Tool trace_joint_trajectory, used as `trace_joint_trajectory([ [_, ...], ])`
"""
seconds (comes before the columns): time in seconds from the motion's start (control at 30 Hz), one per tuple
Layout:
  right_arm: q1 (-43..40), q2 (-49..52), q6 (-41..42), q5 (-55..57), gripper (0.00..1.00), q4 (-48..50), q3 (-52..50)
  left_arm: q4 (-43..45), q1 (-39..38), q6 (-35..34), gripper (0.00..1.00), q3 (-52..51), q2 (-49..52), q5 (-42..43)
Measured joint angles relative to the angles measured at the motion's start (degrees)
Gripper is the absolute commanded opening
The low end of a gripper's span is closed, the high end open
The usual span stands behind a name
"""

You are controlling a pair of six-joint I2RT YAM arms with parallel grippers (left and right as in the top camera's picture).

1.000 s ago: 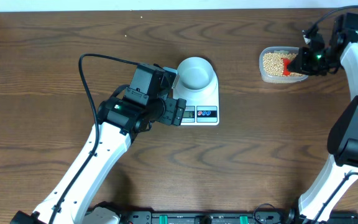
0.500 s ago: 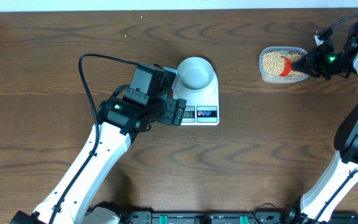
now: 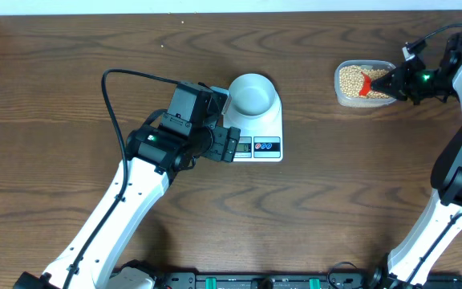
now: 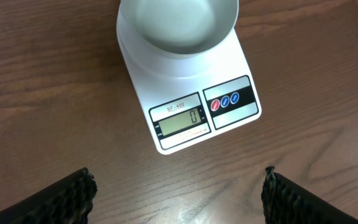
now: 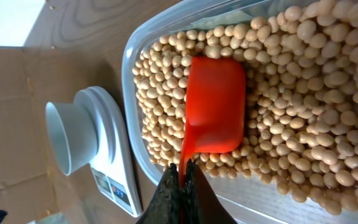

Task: Scoop item into bowl and weigh 50g on scale
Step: 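Dip the red scoop into the chickpeas with the right gripper, then lift the filled scoop out of the tub with the right gripper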

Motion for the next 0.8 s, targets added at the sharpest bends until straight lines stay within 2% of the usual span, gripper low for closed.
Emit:
trace_joint_trajectory([
  [0.53,-7.15,1.53,-4.00,-11.10,0.01,-2.69,-0.02,0.00,0.00,0.00,0.88,0.00,0.00,0.00],
  [0.8,-8.09,1.53,-5.86,-14.86,0.01,-3.61,-0.02,0.00,0.00,0.00,0.88,0.00,0.00,0.00],
])
